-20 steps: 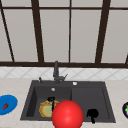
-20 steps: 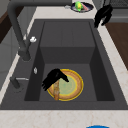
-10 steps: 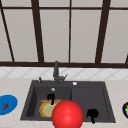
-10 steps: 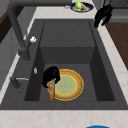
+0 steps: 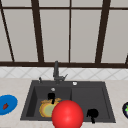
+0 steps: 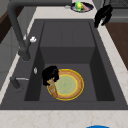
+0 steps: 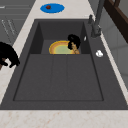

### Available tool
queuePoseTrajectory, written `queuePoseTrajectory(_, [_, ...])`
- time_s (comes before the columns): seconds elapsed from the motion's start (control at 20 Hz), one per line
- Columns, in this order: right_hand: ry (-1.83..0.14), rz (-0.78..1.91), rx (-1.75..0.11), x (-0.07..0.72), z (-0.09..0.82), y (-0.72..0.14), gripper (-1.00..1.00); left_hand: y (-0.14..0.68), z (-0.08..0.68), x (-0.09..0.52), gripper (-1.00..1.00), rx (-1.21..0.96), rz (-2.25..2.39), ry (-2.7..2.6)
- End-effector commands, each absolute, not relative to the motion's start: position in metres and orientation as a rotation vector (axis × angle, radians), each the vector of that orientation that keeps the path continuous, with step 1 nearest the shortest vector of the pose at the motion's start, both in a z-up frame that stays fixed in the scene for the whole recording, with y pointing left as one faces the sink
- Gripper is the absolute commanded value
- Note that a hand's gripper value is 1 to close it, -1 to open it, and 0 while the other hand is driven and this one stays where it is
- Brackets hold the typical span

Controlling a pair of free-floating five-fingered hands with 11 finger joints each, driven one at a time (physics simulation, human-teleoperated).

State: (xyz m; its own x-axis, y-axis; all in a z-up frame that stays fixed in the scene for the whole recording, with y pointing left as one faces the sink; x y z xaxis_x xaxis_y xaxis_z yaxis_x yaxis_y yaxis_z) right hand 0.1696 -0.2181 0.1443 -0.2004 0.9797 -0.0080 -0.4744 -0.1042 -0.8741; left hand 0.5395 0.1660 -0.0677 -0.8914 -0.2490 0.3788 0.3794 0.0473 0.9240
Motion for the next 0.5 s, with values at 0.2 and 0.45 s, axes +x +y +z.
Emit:
queuePoseTrajectory(0.2, [-0.927, 1.588, -0.767, 0.170, 0.144, -0.218, 0.00, 0.176, -0.040, 0.541, 1.00, -0.086, -1.913, -1.952])
queuePoseTrajectory(0.45, [-0.927, 1.588, -0.767, 0.170, 0.144, -0.218, 0.00, 0.183, -0.003, 0.526, 1.00, -0.127, -1.927, -1.948])
